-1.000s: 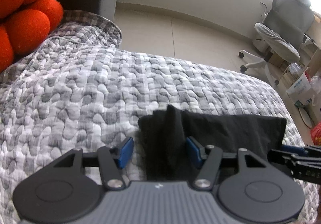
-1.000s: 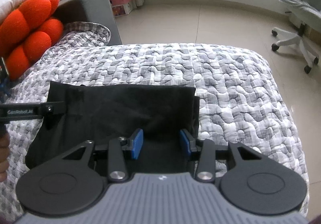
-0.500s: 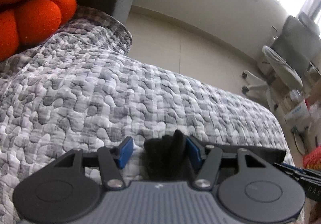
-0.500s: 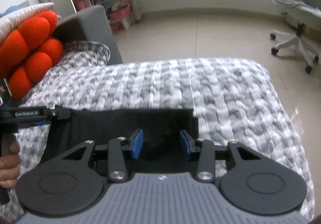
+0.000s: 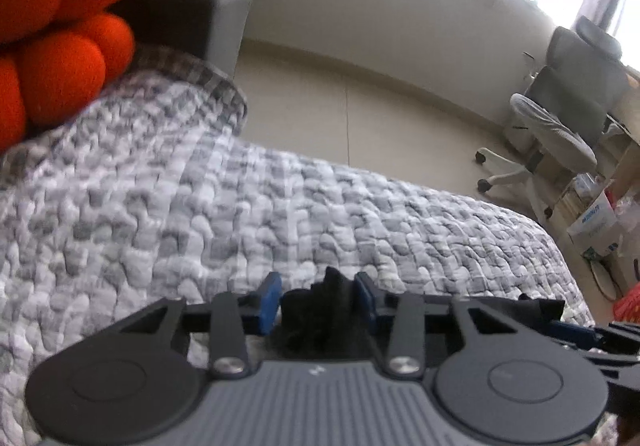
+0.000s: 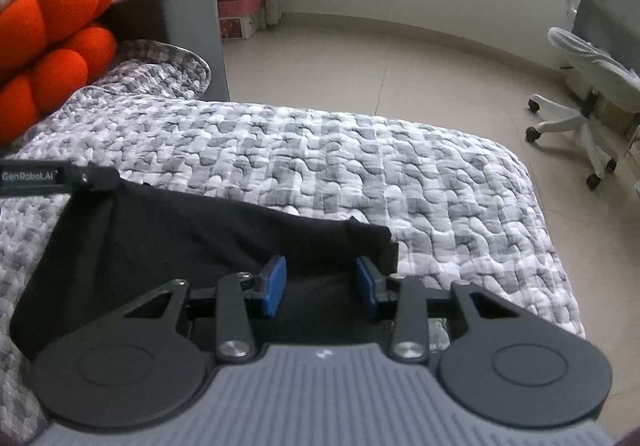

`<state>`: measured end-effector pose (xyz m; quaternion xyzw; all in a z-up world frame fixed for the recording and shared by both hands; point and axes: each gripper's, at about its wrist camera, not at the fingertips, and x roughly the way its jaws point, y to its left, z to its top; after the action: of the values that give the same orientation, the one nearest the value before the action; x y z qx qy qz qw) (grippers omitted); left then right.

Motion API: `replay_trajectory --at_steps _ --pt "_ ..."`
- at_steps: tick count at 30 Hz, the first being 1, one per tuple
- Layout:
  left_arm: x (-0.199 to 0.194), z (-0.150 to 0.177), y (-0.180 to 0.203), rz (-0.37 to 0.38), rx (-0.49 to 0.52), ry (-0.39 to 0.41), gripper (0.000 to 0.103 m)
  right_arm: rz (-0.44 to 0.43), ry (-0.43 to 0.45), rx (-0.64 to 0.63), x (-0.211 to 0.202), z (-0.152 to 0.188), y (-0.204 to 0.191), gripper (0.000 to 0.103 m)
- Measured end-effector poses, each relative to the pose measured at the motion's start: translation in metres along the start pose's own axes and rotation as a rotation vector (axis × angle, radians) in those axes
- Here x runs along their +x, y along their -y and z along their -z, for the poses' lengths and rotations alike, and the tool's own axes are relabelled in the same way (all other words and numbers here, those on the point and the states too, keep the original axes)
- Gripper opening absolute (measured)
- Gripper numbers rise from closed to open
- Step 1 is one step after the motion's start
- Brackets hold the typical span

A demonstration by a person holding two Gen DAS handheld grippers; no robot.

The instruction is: Fold clothes

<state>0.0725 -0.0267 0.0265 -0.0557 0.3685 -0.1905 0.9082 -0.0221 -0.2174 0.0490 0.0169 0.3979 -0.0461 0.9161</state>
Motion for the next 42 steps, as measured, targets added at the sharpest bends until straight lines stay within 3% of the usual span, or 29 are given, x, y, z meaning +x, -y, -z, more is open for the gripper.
replay_trajectory --at_steps 3,8,13,16,24,28,31,34,39,42 --pt "0.000 0.002 0.003 -0.005 0.029 0.023 0.037 0.006 -0.017 0.024 0.001 0.000 0.005 0.038" --pt "-0.001 0.002 0.010 -0.034 0.064 0.058 0.022 0.035 -0.026 0.025 0.000 -0.001 0.005 0.038" --pt "-0.002 0.000 0.013 -0.051 0.077 0.046 0.022 0.034 -0.037 0.056 0.000 -0.002 0.011 0.039" --pt "-0.004 -0.002 0.012 -0.054 0.075 0.038 0.029 0.062 -0.038 0.068 -0.002 -0.002 0.014 0.047" --pt "-0.023 -0.020 -0.012 -0.013 -0.042 0.069 0.030 0.040 0.021 0.066 -0.016 -0.005 0.012 0.047" --pt "-0.027 -0.020 -0.014 0.017 -0.076 0.051 0.029 -0.028 0.039 0.033 -0.019 -0.004 -0.004 0.047" --pt "-0.036 -0.015 0.006 0.072 -0.004 0.077 0.029 -0.080 0.052 0.008 -0.021 -0.004 -0.017 0.047" --pt "-0.037 -0.005 0.020 0.107 0.032 0.049 0.029 -0.131 0.066 -0.017 -0.024 -0.004 -0.029 0.047" --pt "-0.020 0.011 0.035 0.065 0.095 -0.051 0.029 -0.107 -0.047 -0.019 -0.004 0.003 -0.029 0.045" --pt "-0.010 0.014 0.034 0.042 0.096 -0.087 0.028 -0.102 -0.047 -0.019 -0.003 0.001 -0.030 0.045"
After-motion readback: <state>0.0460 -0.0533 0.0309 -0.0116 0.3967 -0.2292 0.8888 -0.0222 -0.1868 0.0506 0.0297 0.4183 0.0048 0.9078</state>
